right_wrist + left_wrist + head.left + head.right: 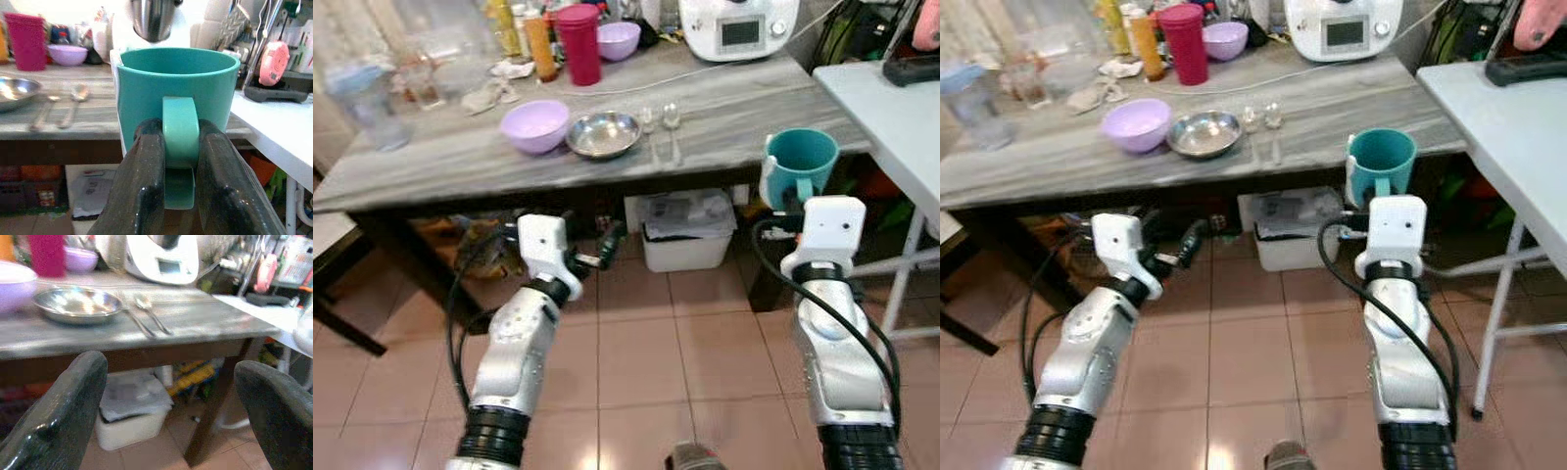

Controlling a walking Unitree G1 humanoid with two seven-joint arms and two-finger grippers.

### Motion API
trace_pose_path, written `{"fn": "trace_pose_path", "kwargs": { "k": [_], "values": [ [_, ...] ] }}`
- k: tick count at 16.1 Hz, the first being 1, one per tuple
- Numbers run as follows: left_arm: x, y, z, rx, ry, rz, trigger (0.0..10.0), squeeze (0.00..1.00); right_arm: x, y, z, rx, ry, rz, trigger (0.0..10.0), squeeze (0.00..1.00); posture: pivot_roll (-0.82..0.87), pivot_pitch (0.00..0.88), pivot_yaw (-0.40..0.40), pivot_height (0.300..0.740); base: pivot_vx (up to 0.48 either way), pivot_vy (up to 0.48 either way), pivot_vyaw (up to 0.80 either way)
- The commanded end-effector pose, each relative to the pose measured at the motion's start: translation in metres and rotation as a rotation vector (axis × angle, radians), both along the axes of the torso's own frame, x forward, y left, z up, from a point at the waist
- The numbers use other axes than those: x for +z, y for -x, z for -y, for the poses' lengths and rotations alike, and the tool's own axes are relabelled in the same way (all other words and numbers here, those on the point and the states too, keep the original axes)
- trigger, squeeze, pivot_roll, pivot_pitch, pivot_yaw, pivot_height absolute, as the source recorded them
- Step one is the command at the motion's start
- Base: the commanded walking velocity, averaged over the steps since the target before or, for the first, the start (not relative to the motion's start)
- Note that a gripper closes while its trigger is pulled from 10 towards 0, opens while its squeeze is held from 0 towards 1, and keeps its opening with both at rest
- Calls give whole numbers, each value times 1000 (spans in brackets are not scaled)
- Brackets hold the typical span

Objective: Setting the table

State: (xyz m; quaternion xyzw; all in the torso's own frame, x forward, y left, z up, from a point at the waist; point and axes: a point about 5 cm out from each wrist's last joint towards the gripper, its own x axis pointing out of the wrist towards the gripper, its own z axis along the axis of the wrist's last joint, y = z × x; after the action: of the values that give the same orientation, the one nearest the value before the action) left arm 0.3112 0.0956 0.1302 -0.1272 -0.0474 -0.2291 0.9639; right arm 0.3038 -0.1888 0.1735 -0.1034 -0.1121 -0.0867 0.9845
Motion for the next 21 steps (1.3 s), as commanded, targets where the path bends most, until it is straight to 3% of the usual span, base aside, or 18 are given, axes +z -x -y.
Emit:
{"fn": "trace_pose_path", "kwargs": {
  "k": [1,4,14,21],
  "values": [
    [4,-1,-7,10,-14,14,10000,0,7,0,-3,11,-9,34,10000,0,-260,99,76,740,409,0,0],
    [5,1,-7,3,-15,18,10000,0,10,1,-1,7,-7,45,10000,0,-264,99,74,740,400,0,0],
    [0,27,-30,50,-70,5,10000,0,12,10,1,14,16,57,10000,0,-254,103,75,740,404,0,0],
    [3,31,-30,31,-112,26,10000,0,22,8,7,-7,46,88,10000,0,-261,96,71,740,396,0,0]
  ]
}}
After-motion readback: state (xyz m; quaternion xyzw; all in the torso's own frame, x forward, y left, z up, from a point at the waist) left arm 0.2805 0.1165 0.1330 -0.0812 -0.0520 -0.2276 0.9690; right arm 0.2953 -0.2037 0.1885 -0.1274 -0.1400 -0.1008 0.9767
